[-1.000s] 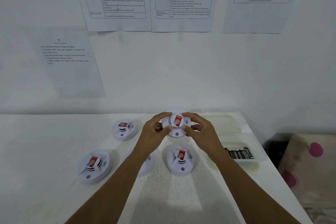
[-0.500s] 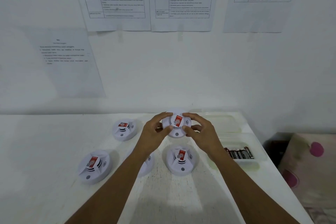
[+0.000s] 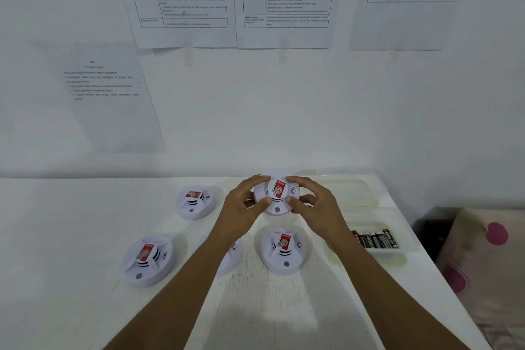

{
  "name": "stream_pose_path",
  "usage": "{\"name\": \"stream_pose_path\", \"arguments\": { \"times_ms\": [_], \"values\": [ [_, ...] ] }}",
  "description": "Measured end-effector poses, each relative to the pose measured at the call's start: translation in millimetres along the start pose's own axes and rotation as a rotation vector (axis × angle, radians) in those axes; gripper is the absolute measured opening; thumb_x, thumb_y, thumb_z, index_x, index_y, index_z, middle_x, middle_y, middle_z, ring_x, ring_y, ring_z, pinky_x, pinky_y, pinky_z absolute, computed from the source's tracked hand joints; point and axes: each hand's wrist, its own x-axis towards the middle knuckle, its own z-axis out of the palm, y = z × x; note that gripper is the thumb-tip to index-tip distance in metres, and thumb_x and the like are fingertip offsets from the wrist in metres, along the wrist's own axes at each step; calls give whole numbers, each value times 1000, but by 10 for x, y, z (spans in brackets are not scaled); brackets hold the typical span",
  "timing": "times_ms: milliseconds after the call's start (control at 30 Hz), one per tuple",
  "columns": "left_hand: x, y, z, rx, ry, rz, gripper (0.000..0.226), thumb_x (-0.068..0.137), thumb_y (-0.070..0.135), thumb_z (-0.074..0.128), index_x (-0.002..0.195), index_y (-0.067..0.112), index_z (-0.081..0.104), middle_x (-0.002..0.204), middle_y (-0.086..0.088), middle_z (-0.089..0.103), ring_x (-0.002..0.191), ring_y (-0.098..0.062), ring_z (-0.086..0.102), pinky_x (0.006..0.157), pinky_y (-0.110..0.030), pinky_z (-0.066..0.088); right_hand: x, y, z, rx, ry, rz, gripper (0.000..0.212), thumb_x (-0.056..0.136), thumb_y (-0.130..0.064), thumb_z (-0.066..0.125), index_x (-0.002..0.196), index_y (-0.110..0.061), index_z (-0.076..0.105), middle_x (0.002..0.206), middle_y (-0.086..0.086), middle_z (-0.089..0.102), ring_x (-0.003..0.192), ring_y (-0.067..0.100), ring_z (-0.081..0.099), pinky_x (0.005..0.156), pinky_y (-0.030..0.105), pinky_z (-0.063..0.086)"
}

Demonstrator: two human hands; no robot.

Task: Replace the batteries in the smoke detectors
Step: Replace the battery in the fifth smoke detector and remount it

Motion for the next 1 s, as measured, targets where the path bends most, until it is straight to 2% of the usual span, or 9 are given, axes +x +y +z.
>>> {"name": "stream_pose_path", "arguments": {
  "times_ms": [167,533,800,1000],
  "values": [
    [5,-28,-5,6,-8,4,40,88,13,70,124,28,61,130,7,62,115,-16,62,92,-36,56,-8,7,3,-2,0,0,36,87,-15,71,119,-30,66,120,-8,65,92,15,70,77,35,61],
    [9,-17,-10,10,-7,16,40,88,13,70,122,31,60,130,8,62,114,-15,63,91,-33,56,7,5,2,-19,-9,-9,39,85,-16,74,119,-31,66,121,-7,64,91,15,70,79,34,60],
    [25,-17,-10,24,0,1,40,88,13,70,119,37,61,126,11,63,112,-14,63,91,-35,57,12,-16,1,-63,-8,-13,42,83,-17,76,122,-29,64,123,-8,62,93,13,69,76,23,58],
    [35,-8,-8,34,-2,6,40,88,14,70,119,36,60,127,10,63,113,-14,63,91,-32,56,24,-11,4,-89,-7,-12,45,82,-18,77,123,-30,63,123,-8,62,93,12,69,77,24,59]
  ]
}}
